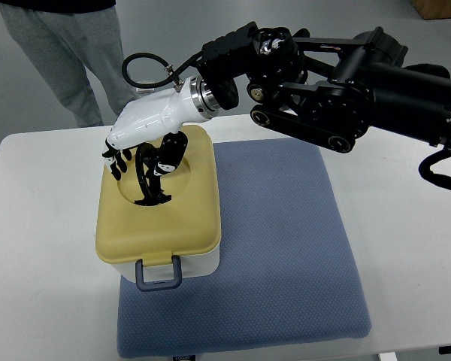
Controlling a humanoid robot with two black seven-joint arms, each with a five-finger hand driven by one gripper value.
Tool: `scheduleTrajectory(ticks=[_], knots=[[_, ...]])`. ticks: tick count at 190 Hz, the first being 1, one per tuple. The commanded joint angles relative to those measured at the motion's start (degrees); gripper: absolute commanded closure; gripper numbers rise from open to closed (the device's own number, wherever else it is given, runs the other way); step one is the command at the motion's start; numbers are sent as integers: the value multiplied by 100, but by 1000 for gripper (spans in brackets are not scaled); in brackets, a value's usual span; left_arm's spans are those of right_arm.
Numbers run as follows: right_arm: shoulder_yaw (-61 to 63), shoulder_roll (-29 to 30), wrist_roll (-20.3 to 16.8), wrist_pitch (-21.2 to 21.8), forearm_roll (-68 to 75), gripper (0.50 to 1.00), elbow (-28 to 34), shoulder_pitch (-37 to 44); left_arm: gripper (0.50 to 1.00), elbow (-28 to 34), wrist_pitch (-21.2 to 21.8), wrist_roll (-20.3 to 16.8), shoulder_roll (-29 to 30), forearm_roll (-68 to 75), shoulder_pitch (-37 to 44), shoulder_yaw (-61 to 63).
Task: Open white storage box with right hand
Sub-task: 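Lower the right hand and close its fingers around the black lid handle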
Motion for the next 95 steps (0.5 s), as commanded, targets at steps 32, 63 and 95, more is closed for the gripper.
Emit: scheduleTrajectory(ticks=[32,63,95], knots=[[18,13,9,-1,0,942,0,-25,500,-3,0,0,0,0,-3,-4],[18,4,9,-1,0,991,0,-16,500,5,0,0,0,0,-3,-4],[27,-14,9,-1,9,1000,0,-7,500,5,0,0,0,0,-3,-4]])
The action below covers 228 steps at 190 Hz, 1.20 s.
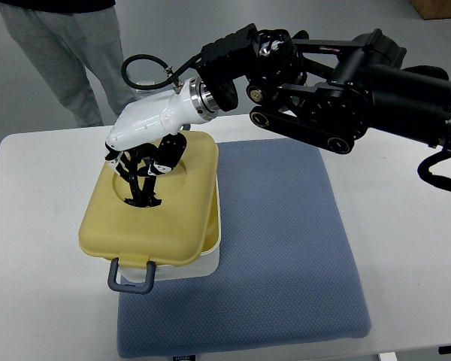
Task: Open white storage box with right hand
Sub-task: 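Lower the right hand and close its fingers around the black lid handle, then lift the yellow lid off the box with the right hand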
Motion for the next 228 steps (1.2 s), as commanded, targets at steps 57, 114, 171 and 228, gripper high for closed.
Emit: scheduleTrajectory(ticks=[57,114,171,228], knots=[[96,-84,27,25,79,1000,0,64,500,-4,0,0,0,0,-4,-7],[114,-427,88,16,149,1000,-79,161,500,-4,0,0,0,0,-4,2],[404,-936,88,77,518,1000,-509,161,500,-4,0,0,0,0,-4,2],[395,-1578,211,7,598,1000,-826,20,500,4,0,0,0,0,-4,2]])
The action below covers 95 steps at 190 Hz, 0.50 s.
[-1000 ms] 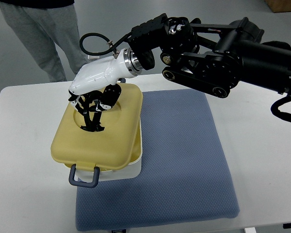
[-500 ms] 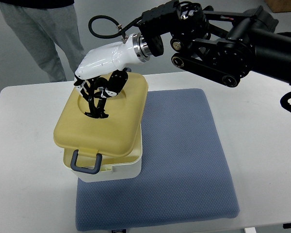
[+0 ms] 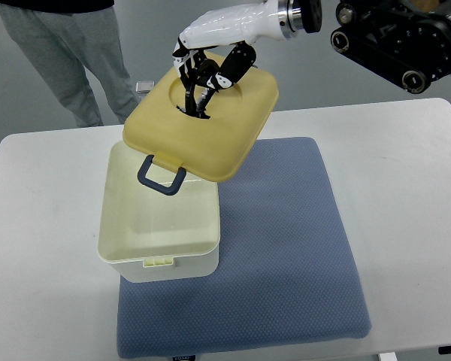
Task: Open white storage box with right hand
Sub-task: 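Lift the yellow lid off the box with the right hand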
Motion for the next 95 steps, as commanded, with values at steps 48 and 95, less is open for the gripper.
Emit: scheduleTrajectory(ticks=[48,95], knots=[[11,-186,2,-172,12,1000,-809,-443,500,-4,0,0,0,0,-4,5],[11,-133,11,-383,12,1000,-1468,-724,500,4,0,0,0,0,-4,-4]])
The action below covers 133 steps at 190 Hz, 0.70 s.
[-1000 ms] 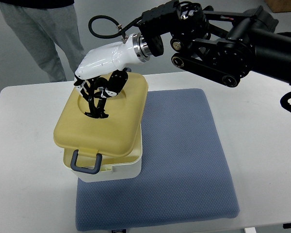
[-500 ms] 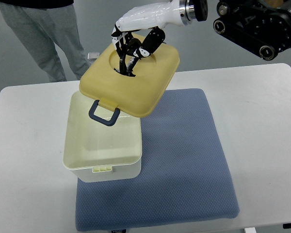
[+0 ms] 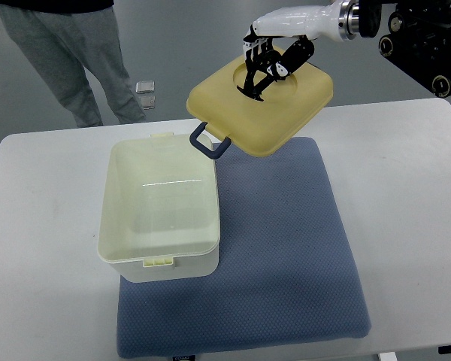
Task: Open white storage box with right hand
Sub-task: 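Lift the yellow lid off the box with the right hand, then lower the held lid onto the blue mat beside the box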
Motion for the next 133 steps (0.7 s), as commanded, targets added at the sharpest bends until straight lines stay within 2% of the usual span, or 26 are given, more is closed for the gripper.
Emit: scheduleTrajectory(ticks=[1,66,133], knots=[[1,17,3,-76,-1,1000,-232,-134,500,-4,0,0,0,0,-1,4],[-8,78,-50,-340,131,1000,-883,-547,500,-4,0,0,0,0,-1,-4],[-113,52,3,-463,175,1000,-1041,-934,500,-4,0,0,0,0,-1,4]])
